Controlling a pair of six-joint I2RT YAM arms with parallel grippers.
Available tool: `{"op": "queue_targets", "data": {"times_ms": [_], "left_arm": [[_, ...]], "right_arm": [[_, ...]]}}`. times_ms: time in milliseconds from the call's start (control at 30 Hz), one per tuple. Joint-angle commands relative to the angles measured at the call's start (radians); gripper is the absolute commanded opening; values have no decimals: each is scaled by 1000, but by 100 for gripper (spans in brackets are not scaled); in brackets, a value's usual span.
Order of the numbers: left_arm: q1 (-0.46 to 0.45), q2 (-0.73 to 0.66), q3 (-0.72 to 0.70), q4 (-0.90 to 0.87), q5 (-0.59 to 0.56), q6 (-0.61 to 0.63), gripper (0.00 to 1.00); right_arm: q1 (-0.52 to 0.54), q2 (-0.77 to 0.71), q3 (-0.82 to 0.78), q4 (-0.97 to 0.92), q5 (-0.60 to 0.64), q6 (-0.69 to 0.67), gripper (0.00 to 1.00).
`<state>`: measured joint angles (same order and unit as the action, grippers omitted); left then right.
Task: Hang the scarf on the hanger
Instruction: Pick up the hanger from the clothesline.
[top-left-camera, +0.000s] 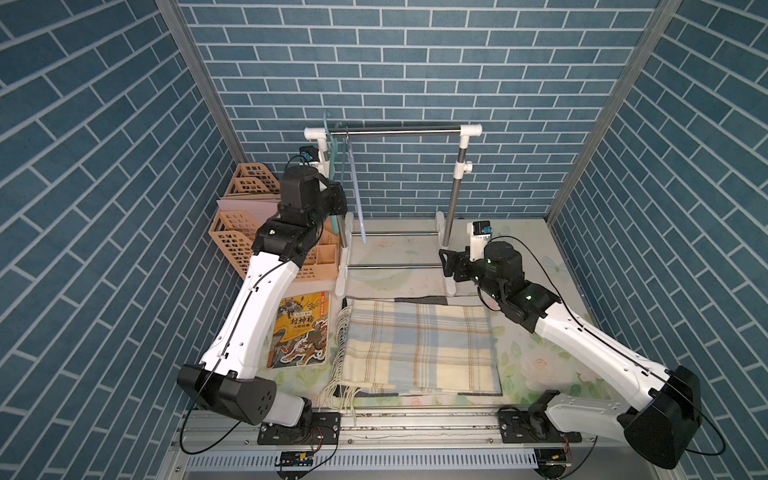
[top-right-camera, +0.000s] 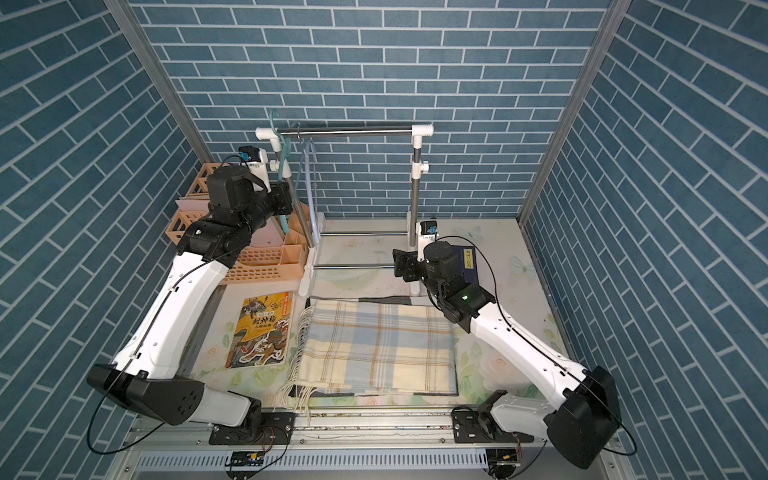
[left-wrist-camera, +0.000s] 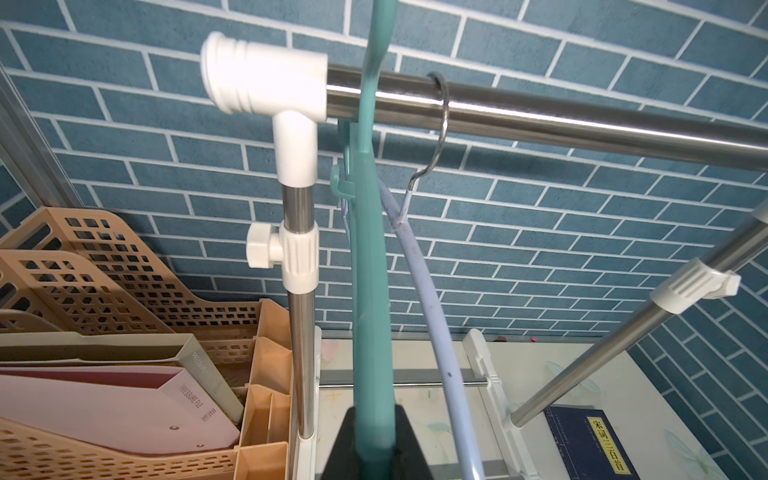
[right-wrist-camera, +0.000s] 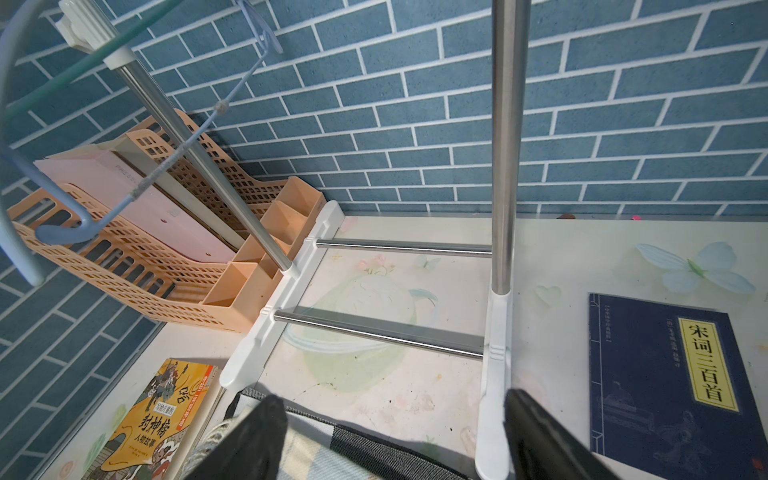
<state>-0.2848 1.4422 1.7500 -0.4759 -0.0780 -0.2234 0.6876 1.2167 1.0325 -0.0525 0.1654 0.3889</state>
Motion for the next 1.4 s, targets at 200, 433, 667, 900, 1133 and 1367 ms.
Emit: {"op": "queue_targets", "data": {"times_ms": [200, 433, 667, 900, 1133, 1367], "left_arm": [[-32, -221, -68, -138, -148, -27, 0], [-33, -377, -73, -249, -73, -73, 0], [-45, -540, -130, -336, -100, -124, 0], [-46, -667, -145, -323, -37, -153, 0], [-48, -717, -292, -165, 332, -191, 0], [-48, -741, -516, 17, 475, -280, 0]], "right_arm": [[-14, -54, -20, -20, -3, 5, 86], [-14, -97, -28, -54, -12, 7, 87], [-14, -162, -25, -137, -12, -4, 88], [-13, -227, -75, -163, -29, 11, 88], [-13, -276, -134, -161, -36, 28, 88], [-13, -380, -177, -210, 9, 62, 88]]}}
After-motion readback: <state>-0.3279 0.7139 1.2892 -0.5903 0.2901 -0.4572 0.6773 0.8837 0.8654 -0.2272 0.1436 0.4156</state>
